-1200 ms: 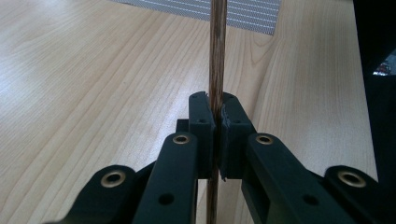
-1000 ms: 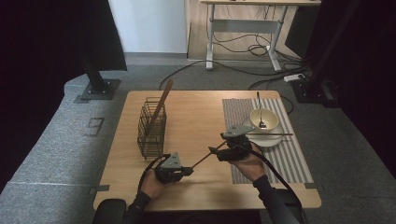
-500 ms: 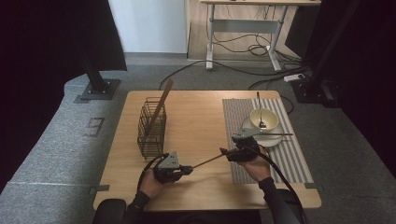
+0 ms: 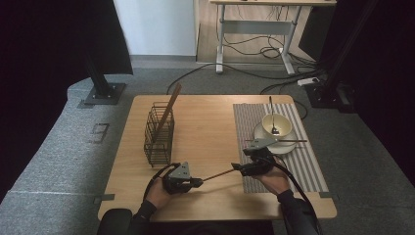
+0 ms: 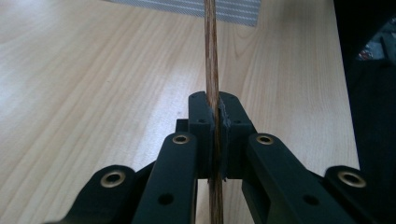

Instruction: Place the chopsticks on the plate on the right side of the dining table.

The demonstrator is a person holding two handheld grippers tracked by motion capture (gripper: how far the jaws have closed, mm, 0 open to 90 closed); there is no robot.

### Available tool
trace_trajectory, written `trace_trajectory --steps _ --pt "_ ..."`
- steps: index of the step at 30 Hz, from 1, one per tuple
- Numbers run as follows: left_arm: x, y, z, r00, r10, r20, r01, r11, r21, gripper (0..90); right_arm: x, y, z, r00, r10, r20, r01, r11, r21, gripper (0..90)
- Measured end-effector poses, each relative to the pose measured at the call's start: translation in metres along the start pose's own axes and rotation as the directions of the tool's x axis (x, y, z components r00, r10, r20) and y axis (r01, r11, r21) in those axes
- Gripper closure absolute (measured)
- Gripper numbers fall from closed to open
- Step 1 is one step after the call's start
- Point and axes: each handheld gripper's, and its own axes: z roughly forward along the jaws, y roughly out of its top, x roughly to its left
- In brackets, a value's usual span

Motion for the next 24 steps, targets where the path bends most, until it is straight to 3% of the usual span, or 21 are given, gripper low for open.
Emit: trace_trajectory --steps 5,10,18,24 --pt "-0.002 0.000 0.002 0.9998 0.009 0.018 -0.009 0.9998 0.015 84.9 0.009 -0.007 0.006 0.9961 -0.036 -0.080 0.041 0.997 0.065 24.7" --pt "-0.003 0.001 0.003 0.9992 0.021 0.033 -0.022 0.9995 0.025 84.9 0.019 -0.010 0.013 0.9891 -0.111 -0.097 0.122 0.986 0.117 34.0" --pt "-0.005 0.002 0.004 0.9978 0.038 0.054 -0.040 0.9987 0.032 84.9 0.033 -0.011 0.022 0.9645 -0.226 -0.136 0.248 0.954 0.169 48.3" --pt "-0.006 0.003 0.004 0.9964 0.054 0.066 -0.056 0.9978 0.034 84.9 0.038 -0.014 0.028 0.9511 -0.271 -0.148 0.297 0.934 0.200 57.3"
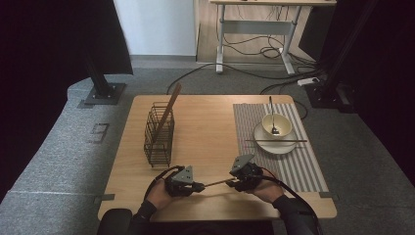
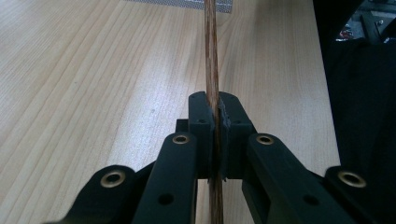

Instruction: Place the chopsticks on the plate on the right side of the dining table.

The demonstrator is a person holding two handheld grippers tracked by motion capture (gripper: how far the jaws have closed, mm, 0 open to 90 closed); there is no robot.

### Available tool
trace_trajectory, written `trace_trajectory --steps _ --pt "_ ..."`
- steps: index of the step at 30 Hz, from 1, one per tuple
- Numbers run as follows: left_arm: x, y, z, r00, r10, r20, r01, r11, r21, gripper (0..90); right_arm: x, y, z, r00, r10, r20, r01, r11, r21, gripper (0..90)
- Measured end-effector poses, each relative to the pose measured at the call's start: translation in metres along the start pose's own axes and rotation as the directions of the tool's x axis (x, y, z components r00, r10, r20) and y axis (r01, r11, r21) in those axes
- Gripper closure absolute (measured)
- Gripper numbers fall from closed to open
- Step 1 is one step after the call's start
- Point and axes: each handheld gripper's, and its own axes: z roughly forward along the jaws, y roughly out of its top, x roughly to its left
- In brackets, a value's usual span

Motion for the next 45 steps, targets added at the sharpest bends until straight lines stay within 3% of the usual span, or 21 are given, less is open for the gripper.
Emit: trace_trajectory --steps 11,25,34,40,45 --pt "0.000 -0.002 0.002 0.9999 0.014 0.006 -0.014 0.9999 0.001 83.3 0.004 0.001 0.000 0.9979 -0.058 -0.031 0.059 0.997 0.041 68.3" --pt "0.003 -0.004 0.002 0.9961 -0.027 -0.084 0.024 0.9989 -0.039 60.9 0.010 0.001 -0.005 0.9854 -0.083 -0.149 0.086 0.996 0.012 82.5" --pt "0.006 -0.005 0.002 0.9820 -0.086 -0.168 0.073 0.9939 -0.083 35.6 0.007 0.000 -0.012 0.9900 -0.074 -0.120 0.075 0.997 0.004 83.0" --pt "0.008 -0.005 0.003 0.9738 -0.123 -0.191 0.104 0.9890 -0.105 15.9 0.005 -0.002 -0.016 0.9927 -0.069 -0.099 0.070 0.998 0.003 83.0" --pt "0.014 -0.007 0.000 0.9621 -0.188 -0.198 0.161 0.9765 -0.143 8.3 0.002 -0.004 -0.018 0.9952 -0.055 -0.081 0.055 0.998 0.005 82.9"
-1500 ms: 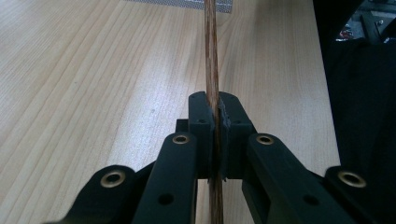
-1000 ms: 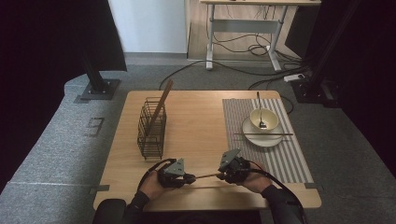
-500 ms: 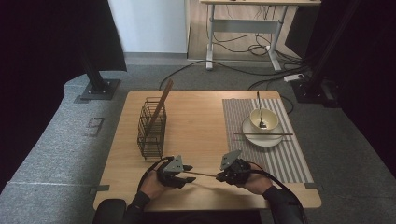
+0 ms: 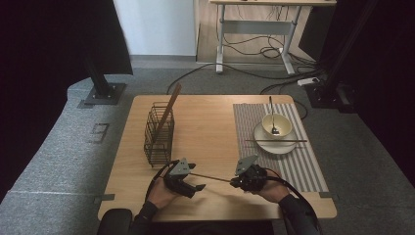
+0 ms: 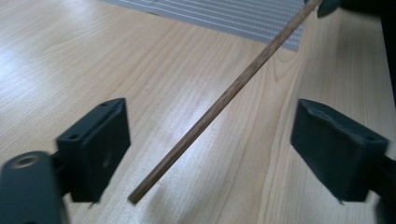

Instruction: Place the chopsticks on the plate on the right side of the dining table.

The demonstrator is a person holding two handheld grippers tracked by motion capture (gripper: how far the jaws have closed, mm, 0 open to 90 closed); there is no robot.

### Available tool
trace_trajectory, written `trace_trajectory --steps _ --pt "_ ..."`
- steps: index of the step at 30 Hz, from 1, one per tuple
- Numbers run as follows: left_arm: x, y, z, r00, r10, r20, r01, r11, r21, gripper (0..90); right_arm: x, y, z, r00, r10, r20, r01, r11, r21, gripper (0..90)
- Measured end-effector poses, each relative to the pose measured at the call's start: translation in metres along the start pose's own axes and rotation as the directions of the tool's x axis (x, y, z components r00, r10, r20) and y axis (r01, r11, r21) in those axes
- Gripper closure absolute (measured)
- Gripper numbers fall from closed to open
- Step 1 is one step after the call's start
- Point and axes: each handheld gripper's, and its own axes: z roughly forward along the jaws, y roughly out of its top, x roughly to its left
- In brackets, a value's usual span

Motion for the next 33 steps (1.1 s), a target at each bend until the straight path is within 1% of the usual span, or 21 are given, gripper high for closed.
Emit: trace_trajectory --steps 2,5,7,12,16,20,24,28,33 --pt "0.001 -0.001 0.000 0.9999 -0.004 -0.016 0.004 1.0000 0.002 4.5 -0.001 -0.001 -0.001 0.9999 0.012 0.005 -0.012 1.000 -0.005 82.9" --pt "0.002 -0.002 0.003 0.9992 -0.003 -0.039 0.004 0.9997 0.023 0.2 -0.003 -0.003 -0.003 0.9997 0.022 0.013 -0.022 1.000 -0.009 82.9" --pt "0.002 -0.003 0.005 0.9988 -0.002 -0.049 0.004 0.9996 0.029 0.0 -0.004 -0.004 -0.004 0.9993 0.033 0.020 -0.032 0.999 -0.010 82.9" --pt "0.005 -0.006 0.006 0.9986 -0.015 -0.051 0.017 0.9991 0.039 0.0 -0.008 -0.009 -0.008 0.9978 0.054 0.038 -0.054 0.998 -0.014 82.9" --pt "0.006 -0.007 0.008 0.9988 -0.030 -0.040 0.032 0.9983 0.049 0.0 -0.011 -0.015 -0.012 0.9953 0.077 0.058 -0.076 0.997 -0.023 82.9" --pt "0.006 -0.009 0.012 0.9992 -0.026 -0.029 0.028 0.9971 0.070 0.0 -0.015 -0.020 -0.016 0.9917 0.103 0.078 -0.101 0.995 -0.029 82.9" --pt "0.006 -0.010 0.016 0.9992 -0.018 -0.036 0.021 0.9946 0.101 0.0 -0.020 -0.025 -0.020 0.9876 0.126 0.095 -0.123 0.992 -0.034 82.9" --pt "0.006 -0.011 0.018 0.9990 -0.024 -0.038 0.028 0.9931 0.114 0.0 -0.023 -0.029 -0.021 0.9837 0.146 0.105 -0.143 0.989 -0.035 82.9" --pt "0.006 -0.012 0.021 0.9986 -0.027 -0.046 0.034 0.9893 0.142 0.0 -0.027 -0.032 -0.024 0.9789 0.163 0.122 -0.160 0.986 -0.039 82.9"
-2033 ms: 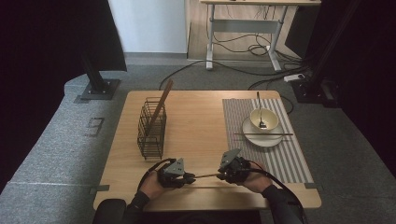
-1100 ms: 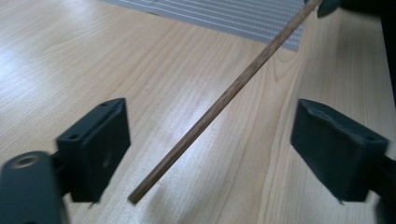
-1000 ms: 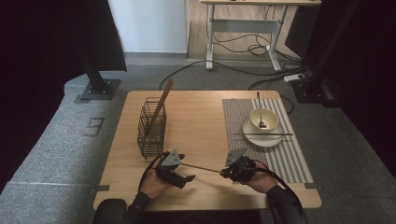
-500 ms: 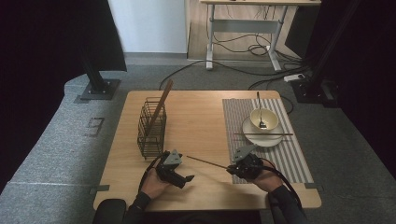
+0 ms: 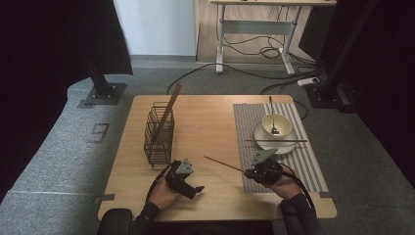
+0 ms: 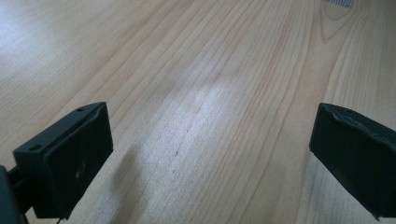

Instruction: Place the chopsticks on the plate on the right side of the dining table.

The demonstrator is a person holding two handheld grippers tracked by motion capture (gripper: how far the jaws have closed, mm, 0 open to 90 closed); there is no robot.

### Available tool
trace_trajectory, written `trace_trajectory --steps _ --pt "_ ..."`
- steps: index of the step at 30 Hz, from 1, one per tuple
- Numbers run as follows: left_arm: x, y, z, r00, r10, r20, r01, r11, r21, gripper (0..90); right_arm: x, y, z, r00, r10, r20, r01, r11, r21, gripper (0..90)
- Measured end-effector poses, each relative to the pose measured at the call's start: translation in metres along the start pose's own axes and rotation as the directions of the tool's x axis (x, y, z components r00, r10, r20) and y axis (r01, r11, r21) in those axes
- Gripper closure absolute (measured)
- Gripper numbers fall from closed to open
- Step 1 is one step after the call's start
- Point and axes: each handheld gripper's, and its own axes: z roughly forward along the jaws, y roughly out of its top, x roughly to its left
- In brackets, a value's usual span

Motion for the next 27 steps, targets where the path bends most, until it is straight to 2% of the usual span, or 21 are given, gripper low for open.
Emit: trace_trajectory --steps 12,17,27 --pt "-0.002 0.000 0.007 0.9995 0.015 -0.027 -0.013 0.9969 0.077 0.0 -0.016 -0.009 -0.008 0.9977 0.050 0.046 -0.049 0.999 -0.008 82.9" --pt "-0.001 0.000 0.008 0.9998 -0.012 -0.013 0.014 0.9963 0.085 0.0 -0.024 -0.013 -0.011 0.9952 0.073 0.064 -0.073 0.997 -0.009 82.9" --pt "0.000 0.000 0.008 0.9998 -0.017 -0.010 0.018 0.9957 0.091 0.0 -0.040 -0.022 -0.018 0.9849 0.133 0.111 -0.132 0.991 -0.015 82.9"
